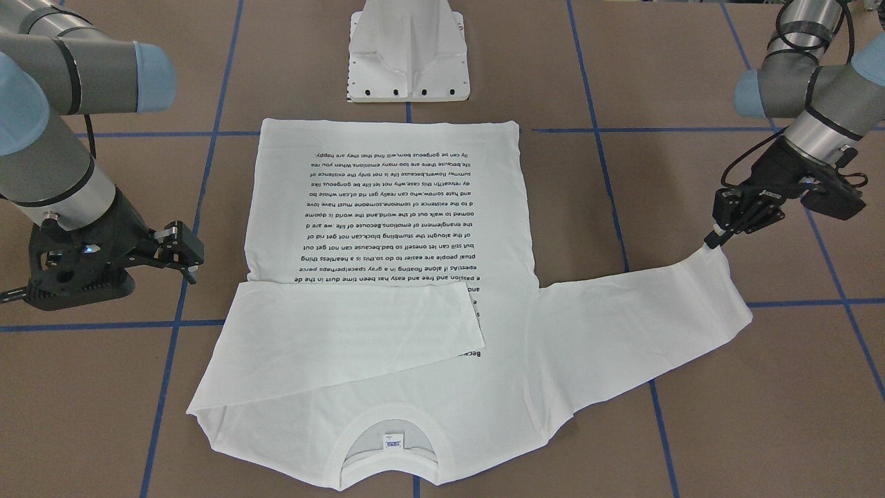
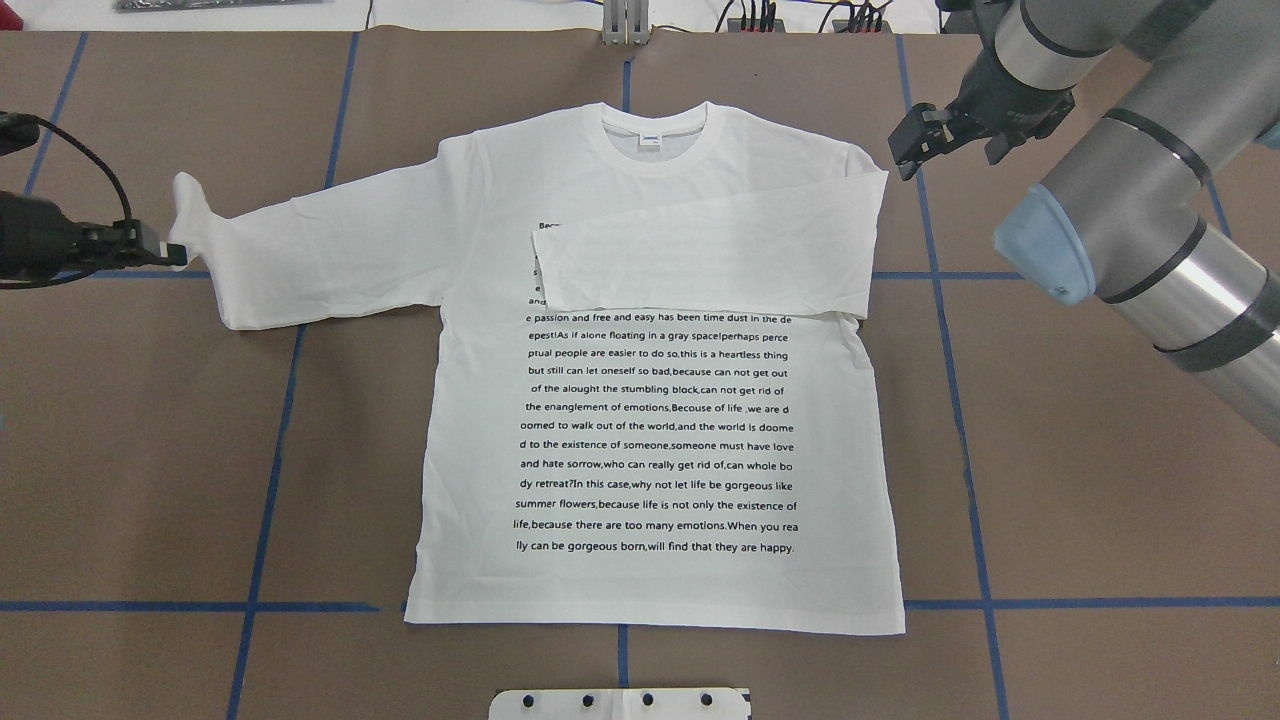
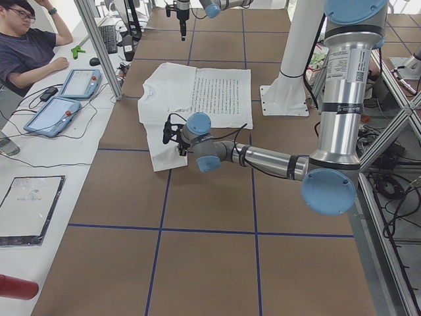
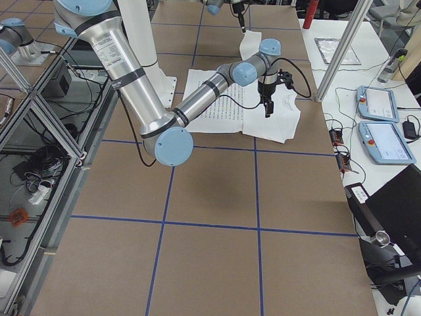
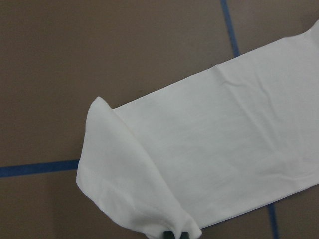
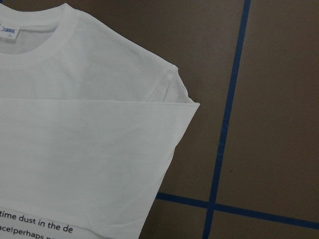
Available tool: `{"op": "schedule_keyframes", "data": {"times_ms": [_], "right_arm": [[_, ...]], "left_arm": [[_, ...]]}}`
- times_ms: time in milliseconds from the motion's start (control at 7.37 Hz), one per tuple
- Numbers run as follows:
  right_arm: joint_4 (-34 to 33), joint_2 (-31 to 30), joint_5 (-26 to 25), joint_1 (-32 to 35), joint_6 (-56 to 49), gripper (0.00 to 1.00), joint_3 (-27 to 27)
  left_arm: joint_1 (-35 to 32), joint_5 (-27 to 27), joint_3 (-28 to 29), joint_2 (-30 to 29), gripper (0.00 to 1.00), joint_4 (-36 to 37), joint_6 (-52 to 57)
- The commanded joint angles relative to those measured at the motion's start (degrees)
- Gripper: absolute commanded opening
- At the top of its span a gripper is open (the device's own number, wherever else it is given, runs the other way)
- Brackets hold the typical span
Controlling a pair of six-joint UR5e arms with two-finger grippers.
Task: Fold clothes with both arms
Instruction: 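Grasp the other sleeve cuff with the left gripper and lift it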
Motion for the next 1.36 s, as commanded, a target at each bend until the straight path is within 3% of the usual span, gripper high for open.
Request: {"op": "schedule_keyframes", "data": {"times_ms": [0,271,543,1221], "right_arm": [[0.0,-0.3,0.0,0.0,0.0,1.00,0.6],[-0.1,-0.4,-0.1,0.0,0.0,1.00,0.9],[-0.1,-0.4,-0.1,0.0,0.0,1.00,1.0],[0.0,-0.5,-0.1,0.0,0.0,1.00,1.1]], "left_arm": [[0.7,-0.4,-4.8,-8.3,0.00,3.7,-19.5],[3.3,1.1,-5.6,-16.2,0.00,5.7,-31.0],[8.1,6.9,-5.6,-23.9,0.00,14.3,-33.7],[15.2,14.7,-4.7,-29.2,0.00,15.8,-34.5]]}}
